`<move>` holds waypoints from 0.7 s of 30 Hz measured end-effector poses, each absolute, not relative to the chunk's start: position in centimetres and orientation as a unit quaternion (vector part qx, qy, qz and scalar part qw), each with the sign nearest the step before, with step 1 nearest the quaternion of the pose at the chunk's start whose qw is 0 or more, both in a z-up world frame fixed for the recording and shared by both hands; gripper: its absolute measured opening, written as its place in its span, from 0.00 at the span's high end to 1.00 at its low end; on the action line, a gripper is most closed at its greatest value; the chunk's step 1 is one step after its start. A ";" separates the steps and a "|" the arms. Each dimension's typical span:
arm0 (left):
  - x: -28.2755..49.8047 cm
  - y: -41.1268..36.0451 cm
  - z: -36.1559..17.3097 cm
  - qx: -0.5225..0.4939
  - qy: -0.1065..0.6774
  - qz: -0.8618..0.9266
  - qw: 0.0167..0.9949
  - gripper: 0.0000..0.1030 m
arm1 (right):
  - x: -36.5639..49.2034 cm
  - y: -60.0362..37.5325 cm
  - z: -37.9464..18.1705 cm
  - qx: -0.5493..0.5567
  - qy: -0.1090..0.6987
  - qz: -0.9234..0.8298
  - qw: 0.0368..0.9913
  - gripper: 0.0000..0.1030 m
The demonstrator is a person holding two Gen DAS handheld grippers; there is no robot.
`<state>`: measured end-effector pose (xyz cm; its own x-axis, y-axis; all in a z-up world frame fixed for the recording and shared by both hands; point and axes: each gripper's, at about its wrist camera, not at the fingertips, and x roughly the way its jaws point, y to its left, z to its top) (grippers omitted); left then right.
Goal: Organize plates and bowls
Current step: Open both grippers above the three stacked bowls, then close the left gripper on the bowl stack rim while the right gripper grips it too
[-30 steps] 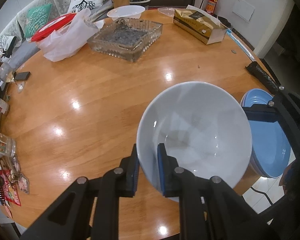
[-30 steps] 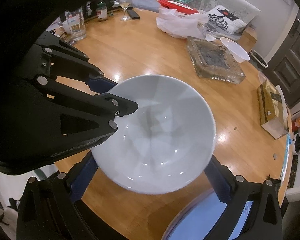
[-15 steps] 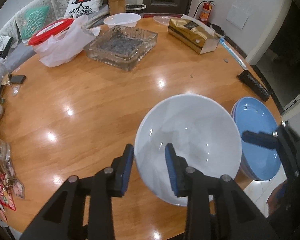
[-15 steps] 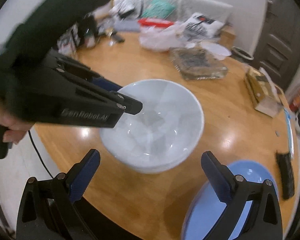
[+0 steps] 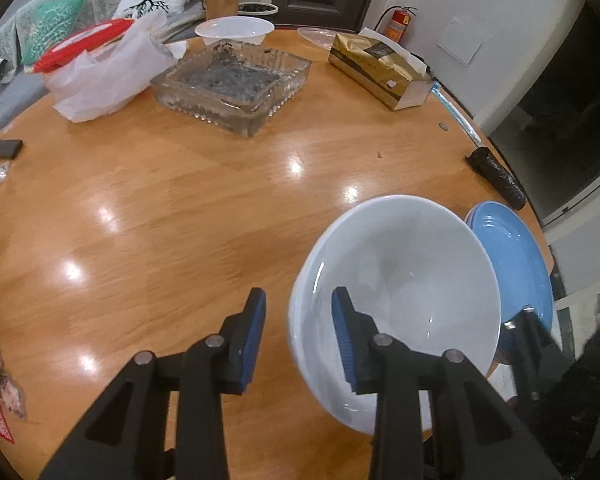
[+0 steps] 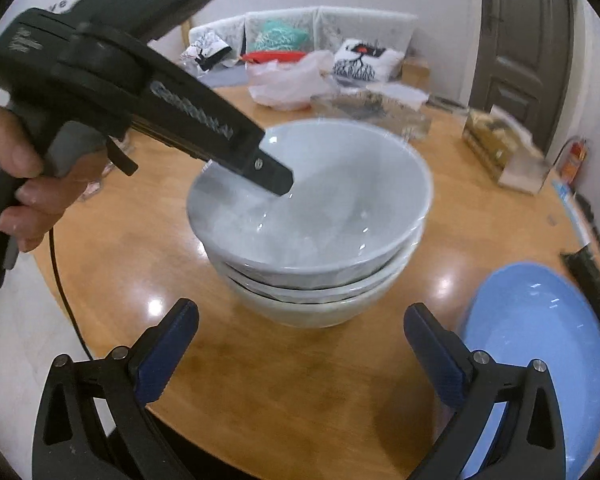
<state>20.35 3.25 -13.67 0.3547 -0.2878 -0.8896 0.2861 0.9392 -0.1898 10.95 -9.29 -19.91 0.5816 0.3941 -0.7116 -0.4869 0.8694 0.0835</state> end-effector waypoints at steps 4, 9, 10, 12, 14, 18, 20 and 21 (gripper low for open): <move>21.0 3.2 -14.3 -0.004 0.540 -0.195 0.819 0.70 | 11.8 -8.9 -20.7 -0.063 0.382 0.245 0.889 0.01; 21.7 2.9 -15.1 -0.008 0.542 -0.217 0.812 0.71 | 13.1 -8.2 -21.4 -0.078 0.384 0.255 0.884 0.01; 21.7 2.9 -15.1 -0.007 0.539 -0.221 0.813 0.71 | 13.4 -8.1 -21.6 -0.083 0.383 0.252 0.885 0.01; 21.8 2.7 -15.2 -0.009 0.535 -0.231 0.813 0.71 | 14.0 -8.0 -21.8 -0.087 0.382 0.253 0.885 0.01; 21.9 2.7 -15.3 -0.014 0.533 -0.241 0.811 0.71 | 14.5 -8.0 -21.8 -0.086 0.380 0.256 0.885 0.01; 22.3 2.6 -15.5 -0.022 0.532 -0.253 0.807 0.71 | 14.8 -7.7 -22.1 -0.099 0.376 0.260 0.884 0.01; 22.4 2.7 -15.5 -0.028 0.532 -0.259 0.805 0.71 | 14.8 -7.5 -22.3 -0.107 0.371 0.259 0.885 0.01; 22.4 2.8 -15.6 -0.031 0.532 -0.263 0.804 0.71 | 14.7 -7.4 -22.5 -0.112 0.371 0.257 0.885 0.01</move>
